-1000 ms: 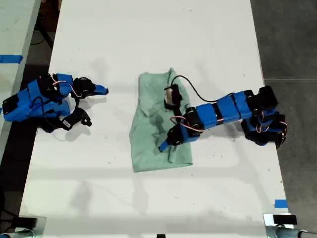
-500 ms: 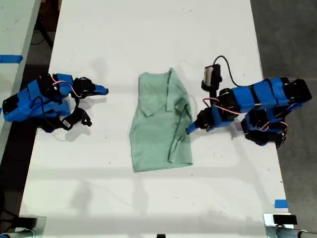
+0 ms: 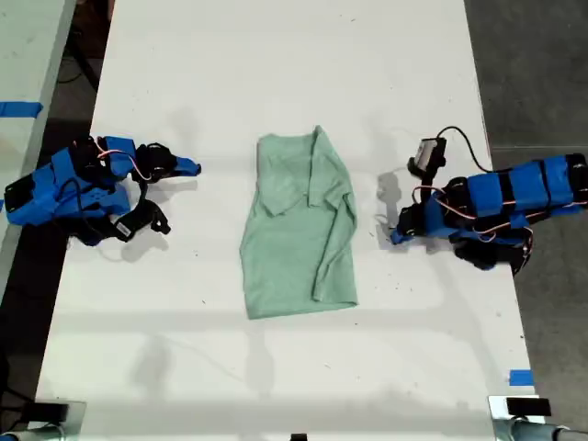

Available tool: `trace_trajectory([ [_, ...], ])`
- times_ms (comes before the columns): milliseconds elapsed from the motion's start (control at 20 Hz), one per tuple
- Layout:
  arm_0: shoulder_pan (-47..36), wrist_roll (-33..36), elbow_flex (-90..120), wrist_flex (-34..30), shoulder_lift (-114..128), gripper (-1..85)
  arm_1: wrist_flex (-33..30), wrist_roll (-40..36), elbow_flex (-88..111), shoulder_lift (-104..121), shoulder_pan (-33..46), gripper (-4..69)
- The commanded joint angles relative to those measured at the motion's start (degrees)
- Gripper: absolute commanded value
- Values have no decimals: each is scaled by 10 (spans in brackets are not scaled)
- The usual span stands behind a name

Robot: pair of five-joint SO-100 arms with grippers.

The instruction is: Fold t shirt

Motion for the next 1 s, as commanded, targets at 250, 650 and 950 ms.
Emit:
trace_trajectory([
  [250,-3,-7,8,-8,3,-1,154,-139,163,497,92,16],
  [650,-3,-10,9,-8,3,-1,151,-102,164,495,77,17],
  [950,-2,-10,9,-8,3,-1,151,-96,164,495,73,17],
])
